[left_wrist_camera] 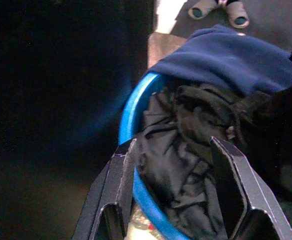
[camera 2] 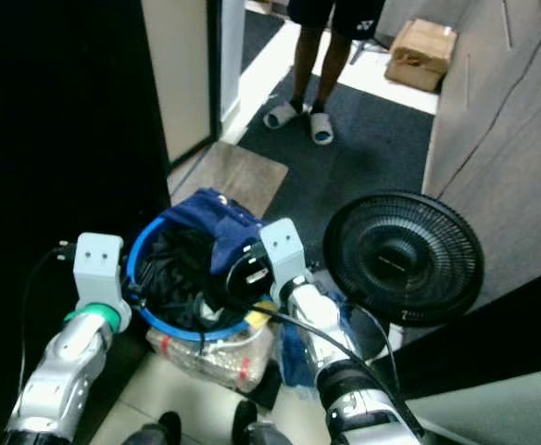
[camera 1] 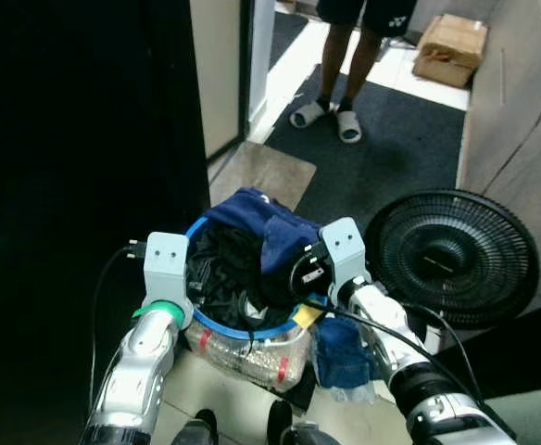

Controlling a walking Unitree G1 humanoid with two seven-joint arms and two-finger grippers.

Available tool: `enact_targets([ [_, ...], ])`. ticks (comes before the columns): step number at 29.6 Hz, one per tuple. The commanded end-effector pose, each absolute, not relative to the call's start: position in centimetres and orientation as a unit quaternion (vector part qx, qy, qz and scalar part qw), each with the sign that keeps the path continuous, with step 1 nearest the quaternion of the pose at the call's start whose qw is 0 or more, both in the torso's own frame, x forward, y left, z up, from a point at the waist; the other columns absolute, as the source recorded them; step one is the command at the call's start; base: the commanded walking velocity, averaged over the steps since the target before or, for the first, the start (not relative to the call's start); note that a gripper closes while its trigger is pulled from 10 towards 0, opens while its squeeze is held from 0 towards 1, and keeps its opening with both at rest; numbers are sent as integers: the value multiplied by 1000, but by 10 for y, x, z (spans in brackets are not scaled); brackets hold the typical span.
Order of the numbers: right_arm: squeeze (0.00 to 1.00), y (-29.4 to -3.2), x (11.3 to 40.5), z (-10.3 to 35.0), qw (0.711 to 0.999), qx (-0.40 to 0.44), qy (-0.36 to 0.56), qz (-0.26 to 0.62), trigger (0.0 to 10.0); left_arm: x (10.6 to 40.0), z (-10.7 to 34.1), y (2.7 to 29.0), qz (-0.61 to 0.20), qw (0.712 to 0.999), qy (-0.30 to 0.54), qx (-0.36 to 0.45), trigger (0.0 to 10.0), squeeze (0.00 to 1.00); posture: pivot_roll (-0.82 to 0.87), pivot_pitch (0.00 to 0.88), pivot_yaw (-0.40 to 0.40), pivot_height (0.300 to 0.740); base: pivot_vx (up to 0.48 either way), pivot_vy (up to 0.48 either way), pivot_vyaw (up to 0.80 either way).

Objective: Clothes washing

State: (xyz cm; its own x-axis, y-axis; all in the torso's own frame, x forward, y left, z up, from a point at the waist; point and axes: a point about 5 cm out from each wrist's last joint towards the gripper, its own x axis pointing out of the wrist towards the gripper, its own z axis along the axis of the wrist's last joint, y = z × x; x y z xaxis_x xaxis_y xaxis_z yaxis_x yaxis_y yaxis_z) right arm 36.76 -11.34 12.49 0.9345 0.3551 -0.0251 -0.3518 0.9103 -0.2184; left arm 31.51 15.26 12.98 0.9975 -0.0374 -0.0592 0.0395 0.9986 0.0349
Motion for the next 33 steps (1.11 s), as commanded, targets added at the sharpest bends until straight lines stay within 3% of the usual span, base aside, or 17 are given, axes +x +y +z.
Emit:
enact_targets([
  [1,0,-115,367,115,980,-99,23,172,10000,310,123,156,-18,999,44,24,10000,0,133,290,22,740,0,0,0],
  [2,1000,-113,368,112,979,-102,35,172,10000,305,121,160,-14,998,48,27,10000,0,148,304,17,740,0,0,0],
  [12,1000,-106,366,100,971,-120,63,195,10000,299,119,165,-3,998,52,29,10000,0,149,318,8,740,0,0,0],
  [18,1000,-108,370,110,974,-139,34,177,10000,298,120,165,-2,998,54,28,10000,0,144,315,6,740,0,0,0],
  [19,0,-110,375,123,975,-147,0,166,10000,298,120,164,-2,998,54,28,10000,0,143,311,5,740,0,0,0],
  [21,0,-113,382,155,973,-156,-80,150,10000,300,120,163,-2,998,54,26,10000,0,127,297,1,740,0,0,0],
  [26,0,-116,383,185,966,-154,-155,141,10000,303,121,161,-3,998,51,22,10000,0,118,277,-2,740,0,0,0],
  [33,0,-126,373,193,962,-127,-206,126,10000,309,124,162,-2,999,43,19,10000,0,99,244,4,740,0,0,0],
])
